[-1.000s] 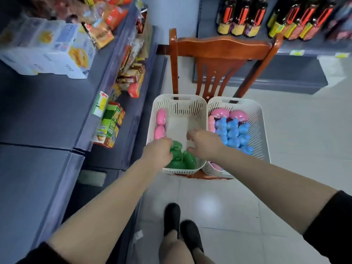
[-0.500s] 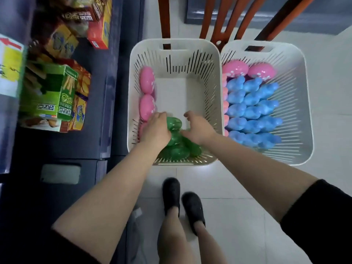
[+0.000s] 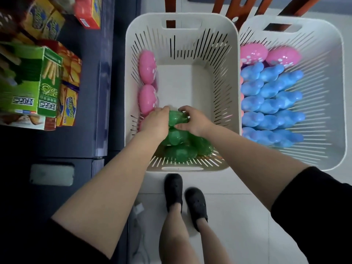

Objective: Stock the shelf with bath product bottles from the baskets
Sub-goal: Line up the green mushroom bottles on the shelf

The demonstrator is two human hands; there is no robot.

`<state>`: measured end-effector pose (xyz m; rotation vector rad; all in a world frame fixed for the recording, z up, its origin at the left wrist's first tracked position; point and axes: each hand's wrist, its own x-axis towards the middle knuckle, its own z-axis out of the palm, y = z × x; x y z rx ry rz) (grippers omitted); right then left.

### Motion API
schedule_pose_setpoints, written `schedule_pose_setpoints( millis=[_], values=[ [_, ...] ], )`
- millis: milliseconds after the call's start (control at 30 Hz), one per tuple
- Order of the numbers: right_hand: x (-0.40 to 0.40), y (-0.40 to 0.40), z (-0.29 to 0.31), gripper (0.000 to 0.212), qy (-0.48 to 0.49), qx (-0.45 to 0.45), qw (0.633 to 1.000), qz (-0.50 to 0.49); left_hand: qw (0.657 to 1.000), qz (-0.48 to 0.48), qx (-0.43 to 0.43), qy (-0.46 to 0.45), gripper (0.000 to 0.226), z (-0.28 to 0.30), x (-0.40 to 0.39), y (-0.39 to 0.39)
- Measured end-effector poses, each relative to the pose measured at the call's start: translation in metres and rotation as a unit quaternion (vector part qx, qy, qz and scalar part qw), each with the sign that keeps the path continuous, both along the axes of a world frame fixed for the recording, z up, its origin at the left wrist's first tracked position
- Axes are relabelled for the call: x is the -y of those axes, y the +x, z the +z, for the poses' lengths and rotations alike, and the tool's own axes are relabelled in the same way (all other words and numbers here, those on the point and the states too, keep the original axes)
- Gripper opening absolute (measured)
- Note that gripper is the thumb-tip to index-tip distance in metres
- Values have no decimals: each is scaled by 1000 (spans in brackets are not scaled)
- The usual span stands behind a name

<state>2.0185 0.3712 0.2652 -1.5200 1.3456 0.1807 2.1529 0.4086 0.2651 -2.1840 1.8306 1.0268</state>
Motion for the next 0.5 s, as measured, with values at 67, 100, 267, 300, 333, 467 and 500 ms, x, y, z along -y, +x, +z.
schedule_pose_setpoints(
  millis=[67,100,267,300,333,467,500],
  values=[
    [-1,0,1,63,-14,0,1000,5,1000,-6,-17,-8,45,2,-2,3],
    [-2,-1,3,63,-23,0,1000,8,1000,-7,-28,-9,47,4,-3,5],
    [2,-8,31,63,-57,24,998,13,995,31,-96,-19,53,34,-11,9],
    [3,-9,40,63,-63,29,997,18,993,39,-106,-25,55,44,-12,9],
    [4,-11,49,63,-69,32,997,25,992,46,-113,-31,57,53,-13,9],
    [8,-15,92,63,-103,51,993,28,987,73,-134,-56,57,95,-14,8],
    [9,-15,105,63,-115,56,991,27,985,76,-138,-65,57,107,-14,8]
  ],
)
